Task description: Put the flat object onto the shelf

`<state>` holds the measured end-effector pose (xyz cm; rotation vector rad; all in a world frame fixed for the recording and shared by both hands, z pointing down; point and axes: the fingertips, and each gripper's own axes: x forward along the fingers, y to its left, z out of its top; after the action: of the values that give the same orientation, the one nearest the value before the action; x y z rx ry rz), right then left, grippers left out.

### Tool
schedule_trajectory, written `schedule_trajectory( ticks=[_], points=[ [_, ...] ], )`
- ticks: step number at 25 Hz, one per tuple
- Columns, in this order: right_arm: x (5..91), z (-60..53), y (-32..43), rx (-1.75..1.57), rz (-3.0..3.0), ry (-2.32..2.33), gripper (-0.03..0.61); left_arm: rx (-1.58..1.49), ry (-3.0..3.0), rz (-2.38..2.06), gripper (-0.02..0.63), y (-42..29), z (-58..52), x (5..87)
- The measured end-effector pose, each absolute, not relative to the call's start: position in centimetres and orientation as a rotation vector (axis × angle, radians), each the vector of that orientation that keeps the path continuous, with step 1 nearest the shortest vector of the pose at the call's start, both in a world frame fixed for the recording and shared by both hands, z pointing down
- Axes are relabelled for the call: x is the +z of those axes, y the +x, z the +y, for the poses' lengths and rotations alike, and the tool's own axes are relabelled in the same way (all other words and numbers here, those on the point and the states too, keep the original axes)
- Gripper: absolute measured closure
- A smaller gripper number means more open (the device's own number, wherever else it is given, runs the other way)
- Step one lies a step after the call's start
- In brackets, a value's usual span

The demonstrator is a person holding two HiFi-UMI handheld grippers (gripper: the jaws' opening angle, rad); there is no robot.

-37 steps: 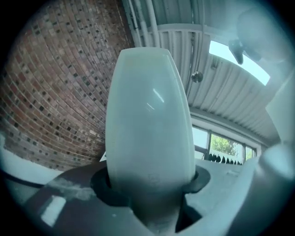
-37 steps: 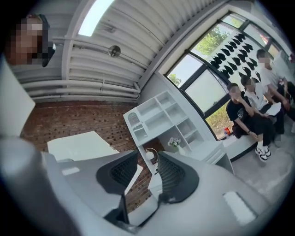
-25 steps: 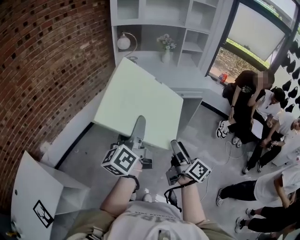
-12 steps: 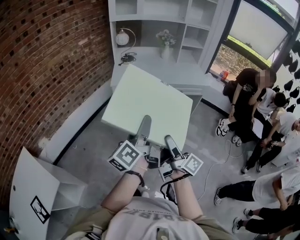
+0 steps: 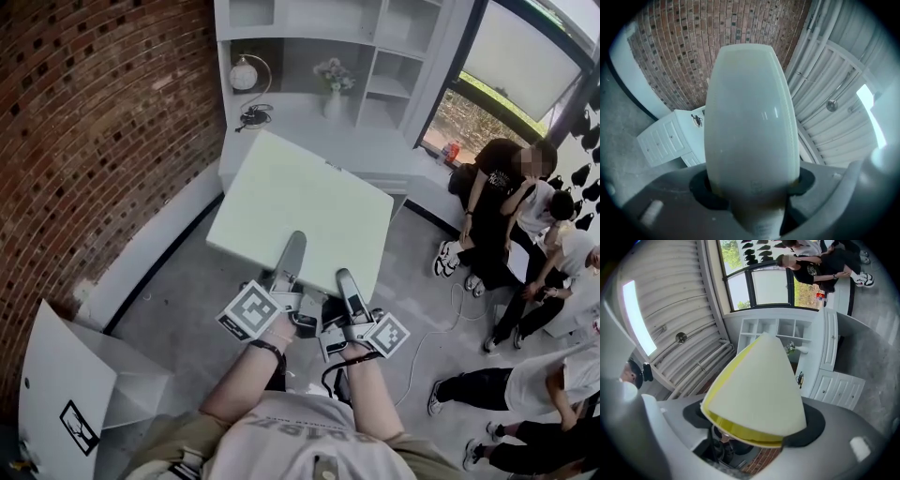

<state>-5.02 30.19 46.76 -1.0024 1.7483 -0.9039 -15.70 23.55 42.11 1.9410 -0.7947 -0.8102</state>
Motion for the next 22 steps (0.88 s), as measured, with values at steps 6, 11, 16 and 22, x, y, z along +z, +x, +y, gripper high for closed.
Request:
schedule_trajectory(
  ticks=[6, 11, 16, 22],
  points=[
    [45.2, 25.5, -3.0, -0.796, 1.806, -1.013, 0.167, -0.805, 1.997, -0.695, 0.281, -13.6, 18.8, 41.2],
    [43.1, 20.2, -0.9, -0.721, 1.832, -1.020, 0.169, -0.731, 2.104, -0.608, 0.253, -11.4, 13.8, 39.9],
    [41.4, 14.0, 0.9, -0.679, 1.843, -1.028, 0.172, -0.671, 2.178, -0.532, 0.235, -9.5, 8.1, 38.9],
    [40.4, 7.0, 3.1, -0.663, 1.848, -1.027, 0.173, -0.660, 2.219, -0.483, 0.230, -7.2, 1.3, 37.7]
  ],
)
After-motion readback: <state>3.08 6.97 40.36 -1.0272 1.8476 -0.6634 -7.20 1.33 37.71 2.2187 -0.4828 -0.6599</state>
